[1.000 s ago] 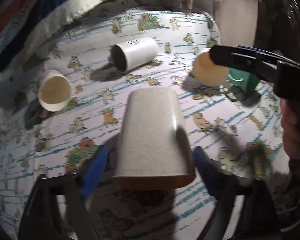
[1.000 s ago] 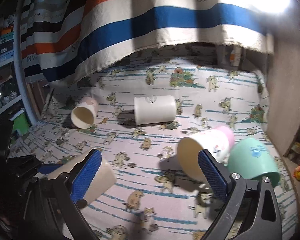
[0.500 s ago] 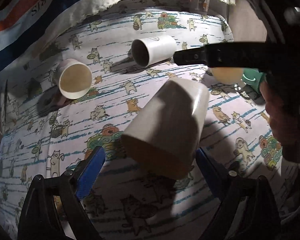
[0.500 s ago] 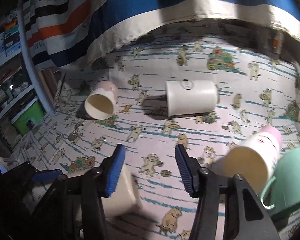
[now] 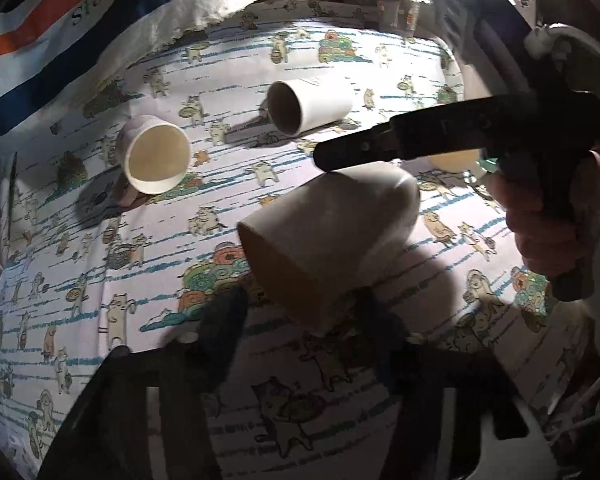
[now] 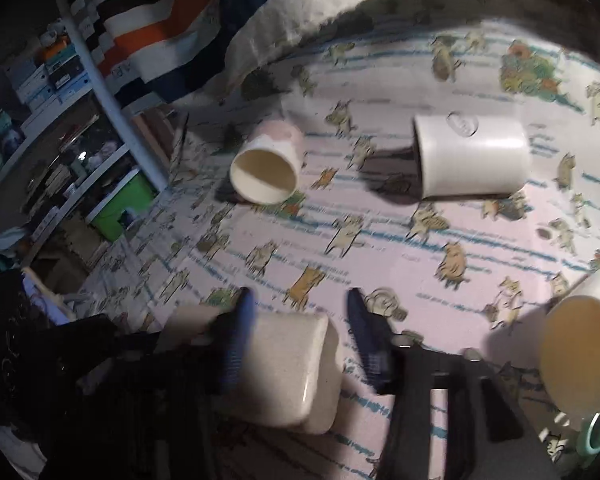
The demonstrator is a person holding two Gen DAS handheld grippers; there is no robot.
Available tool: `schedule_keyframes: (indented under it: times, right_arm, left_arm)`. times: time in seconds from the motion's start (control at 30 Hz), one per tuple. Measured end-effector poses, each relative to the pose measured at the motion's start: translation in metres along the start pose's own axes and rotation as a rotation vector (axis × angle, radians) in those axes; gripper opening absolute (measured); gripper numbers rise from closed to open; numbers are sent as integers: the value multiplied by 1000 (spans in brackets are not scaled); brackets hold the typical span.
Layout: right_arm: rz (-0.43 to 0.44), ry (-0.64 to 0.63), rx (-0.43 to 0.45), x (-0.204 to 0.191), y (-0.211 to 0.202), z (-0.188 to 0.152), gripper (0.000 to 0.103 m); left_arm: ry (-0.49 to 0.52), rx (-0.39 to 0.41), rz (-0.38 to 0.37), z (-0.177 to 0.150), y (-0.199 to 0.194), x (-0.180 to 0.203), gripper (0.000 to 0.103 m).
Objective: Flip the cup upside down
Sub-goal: 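Bring the right gripper to the tan cup held by the left gripper, then grasp the tan cup with the right gripper while the left gripper opens and releases it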
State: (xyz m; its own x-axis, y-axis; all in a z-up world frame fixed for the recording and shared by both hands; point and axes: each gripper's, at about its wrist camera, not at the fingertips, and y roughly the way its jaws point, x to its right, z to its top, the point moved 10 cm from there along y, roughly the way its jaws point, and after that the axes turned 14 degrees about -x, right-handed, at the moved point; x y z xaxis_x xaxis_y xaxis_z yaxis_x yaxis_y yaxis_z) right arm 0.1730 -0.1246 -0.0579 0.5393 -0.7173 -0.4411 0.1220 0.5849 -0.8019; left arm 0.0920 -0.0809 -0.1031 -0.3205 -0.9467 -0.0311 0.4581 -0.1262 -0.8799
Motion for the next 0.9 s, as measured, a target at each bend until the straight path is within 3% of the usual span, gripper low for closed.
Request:
schedule_keyframes:
  times: [0.17, 0.3, 0.4, 0.47, 0.53, 0.6, 0.67, 0.77, 0.9]
  right_arm:
    - [75, -83, -33, -12, -4, -14, 45]
    - [10, -190, -22, -22, -15, -28, 51]
    - [19, -263, -54, -35, -16, -40, 57]
    - [-26, -300, -51, -40, -13, -42, 75]
    - [-148, -330, -17, -37, -11, -35, 78]
    - [-168, -320, 13, -34, -14, -25, 78]
    - [-157, -287, 27, -30, -15, -15, 84]
    - [-104, -267, 37, -30, -11, 2, 84]
    - [7, -316, -34, -44, 6, 3, 84]
  left_arm:
    - [12, 4, 26, 2, -3, 2, 42]
    - [35, -10, 49, 3, -2, 2, 42]
    - [26, -1, 86, 4, -3, -2, 42]
    - [20, 14, 106, 4, -5, -6, 45]
    - [12, 12, 99, 3, -5, -9, 55]
    - [-6, 11, 98, 0, -6, -14, 55]
    - [-25, 7, 98, -3, -8, -19, 56]
    - [-43, 6, 112, -7, -10, -26, 56]
    - [-74, 2, 124, -10, -9, -37, 56]
